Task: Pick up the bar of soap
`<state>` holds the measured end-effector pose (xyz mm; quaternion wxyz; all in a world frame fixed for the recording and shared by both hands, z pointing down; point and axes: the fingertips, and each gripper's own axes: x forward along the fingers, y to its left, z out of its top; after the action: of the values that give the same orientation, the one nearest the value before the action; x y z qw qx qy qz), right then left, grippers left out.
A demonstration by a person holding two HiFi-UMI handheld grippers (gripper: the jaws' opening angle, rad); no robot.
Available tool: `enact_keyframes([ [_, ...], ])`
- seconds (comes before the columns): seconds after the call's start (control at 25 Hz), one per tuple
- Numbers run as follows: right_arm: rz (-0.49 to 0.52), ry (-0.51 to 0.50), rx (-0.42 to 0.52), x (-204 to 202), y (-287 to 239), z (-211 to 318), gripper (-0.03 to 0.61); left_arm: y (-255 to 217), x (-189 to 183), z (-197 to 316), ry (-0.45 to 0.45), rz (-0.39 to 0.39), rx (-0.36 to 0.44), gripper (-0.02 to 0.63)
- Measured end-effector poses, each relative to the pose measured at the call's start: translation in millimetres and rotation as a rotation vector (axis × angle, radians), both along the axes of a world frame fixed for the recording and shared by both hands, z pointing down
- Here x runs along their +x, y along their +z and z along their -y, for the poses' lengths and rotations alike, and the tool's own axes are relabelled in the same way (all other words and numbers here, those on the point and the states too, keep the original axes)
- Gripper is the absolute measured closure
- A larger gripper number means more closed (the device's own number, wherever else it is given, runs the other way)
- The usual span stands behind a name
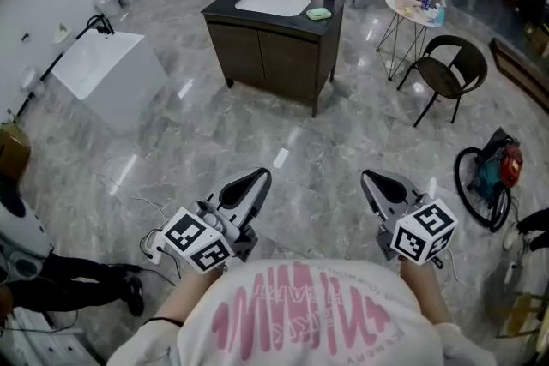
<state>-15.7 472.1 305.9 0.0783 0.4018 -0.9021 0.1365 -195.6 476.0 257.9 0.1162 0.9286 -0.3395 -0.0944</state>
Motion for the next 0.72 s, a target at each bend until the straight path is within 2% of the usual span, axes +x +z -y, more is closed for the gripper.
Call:
enact_keyframes([
  [0.2, -0.020, 0.020, -0.003, 1.4, -0.6, -0.4, 0.572, 4.5, 5.2, 4.7, 0.017, 0.029, 0.000, 0.606],
  [0.36, -0.004, 0.040, -0.019, 3.7, 0.9, -0.5, 0.572, -1.1, 9.1, 3.8, 0.042, 0.028, 0.033, 0.606],
  [0.6, 0.006, 0.023, 0.001, 3.5, 2.5, 1.7, 0.572, 1.0, 6.1, 8.4, 0.016, 0.032, 0.024, 0.604],
  [0.72, 0.009, 0.031, 0.010, 5.7, 2.1, 1.3, 0.572, 0.4, 3.2, 9.0, 0.009, 0.006, 0.024, 0.606],
])
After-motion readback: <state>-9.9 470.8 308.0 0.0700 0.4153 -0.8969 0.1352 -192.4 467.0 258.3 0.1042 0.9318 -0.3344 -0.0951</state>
